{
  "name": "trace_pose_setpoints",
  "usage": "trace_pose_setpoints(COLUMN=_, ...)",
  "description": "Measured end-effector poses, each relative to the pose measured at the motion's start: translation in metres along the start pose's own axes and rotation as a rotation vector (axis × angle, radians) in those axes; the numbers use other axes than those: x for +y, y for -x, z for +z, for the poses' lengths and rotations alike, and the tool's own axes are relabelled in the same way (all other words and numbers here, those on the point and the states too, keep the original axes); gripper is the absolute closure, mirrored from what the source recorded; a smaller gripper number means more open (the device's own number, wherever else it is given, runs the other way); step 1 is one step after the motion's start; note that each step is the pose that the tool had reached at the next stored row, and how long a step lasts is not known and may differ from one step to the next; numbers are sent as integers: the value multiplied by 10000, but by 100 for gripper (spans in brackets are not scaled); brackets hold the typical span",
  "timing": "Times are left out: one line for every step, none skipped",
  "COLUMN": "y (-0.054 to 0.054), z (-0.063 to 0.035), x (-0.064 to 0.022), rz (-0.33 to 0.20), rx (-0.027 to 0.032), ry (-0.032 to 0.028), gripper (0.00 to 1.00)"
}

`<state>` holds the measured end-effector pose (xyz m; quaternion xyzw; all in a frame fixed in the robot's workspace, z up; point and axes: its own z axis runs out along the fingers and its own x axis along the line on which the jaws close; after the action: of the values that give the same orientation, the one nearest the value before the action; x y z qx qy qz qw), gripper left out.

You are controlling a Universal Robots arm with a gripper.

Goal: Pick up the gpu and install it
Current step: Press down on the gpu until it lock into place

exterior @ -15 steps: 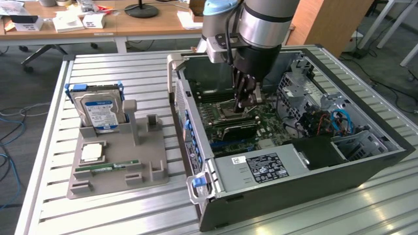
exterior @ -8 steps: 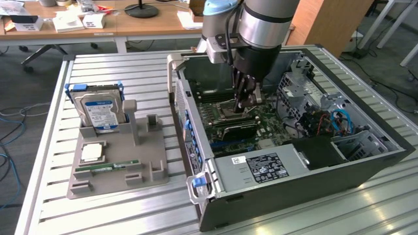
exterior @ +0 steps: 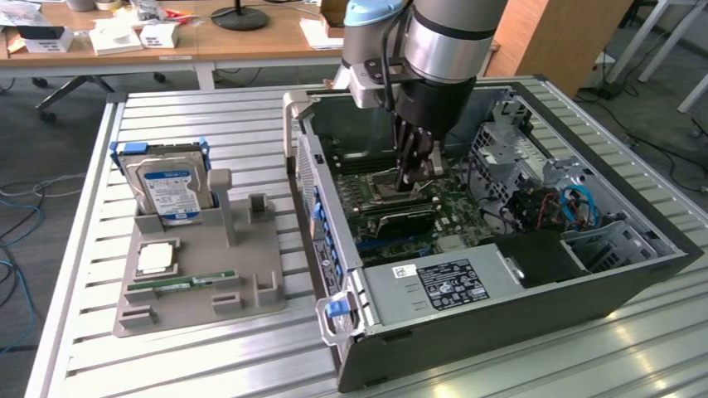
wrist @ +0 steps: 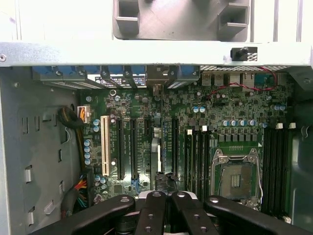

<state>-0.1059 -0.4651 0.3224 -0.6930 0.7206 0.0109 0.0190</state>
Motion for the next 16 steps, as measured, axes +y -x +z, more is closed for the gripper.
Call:
trace_pose_setpoints(y=0, z=4, x=0, rz=0, rx=-3, ry=-1, gripper=89)
trace_pose_setpoints(y=0, z=6, x=0, rz=0, rx=-3, ry=-1, gripper=89)
trace_pose_setpoints(y=0, z=6, x=0, rz=0, rx=-1, ry=0, gripper=89)
trace_pose_setpoints(y=-1, z=7, x=0, rz=0, rx=-1, ry=0, gripper=89)
trace_pose_setpoints(y=0, z=7, x=0, rz=1, rx=-2, ry=1, gripper=89)
trace_pose_setpoints(y=0, z=8, x=0, rz=0, rx=-4, ry=0, gripper=89)
trace_pose_setpoints(y=0, z=9, x=0, rz=0, rx=-5, ry=0, gripper=89)
trace_pose_setpoints(y=0, z=10, x=0, rz=1, rx=-5, ry=1, gripper=89)
trace_pose_setpoints(y=0, z=13, x=0, rz=0, rx=-7, ry=-1, gripper=89)
trace_pose_setpoints(y=0, z=16, x=0, rz=0, rx=-8, ry=-1, gripper=89)
trace_pose_setpoints(y=-1, z=20, x=0, rz=0, rx=-7, ry=-1, gripper=89)
trace_pose_setpoints(y=-1, z=24, x=0, rz=0, rx=-6, ry=0, gripper=89)
trace_pose_setpoints(y=-1, z=28, x=1, rz=1, rx=-5, ry=0, gripper=89)
trace_pose_setpoints(y=-1, z=32, x=0, rz=0, rx=-5, ry=0, gripper=89)
trace_pose_setpoints(y=-2, z=33, x=1, rz=1, rx=-3, ry=1, gripper=89)
trace_pose_setpoints(y=-2, z=33, x=1, rz=0, rx=-4, ry=1, gripper=89)
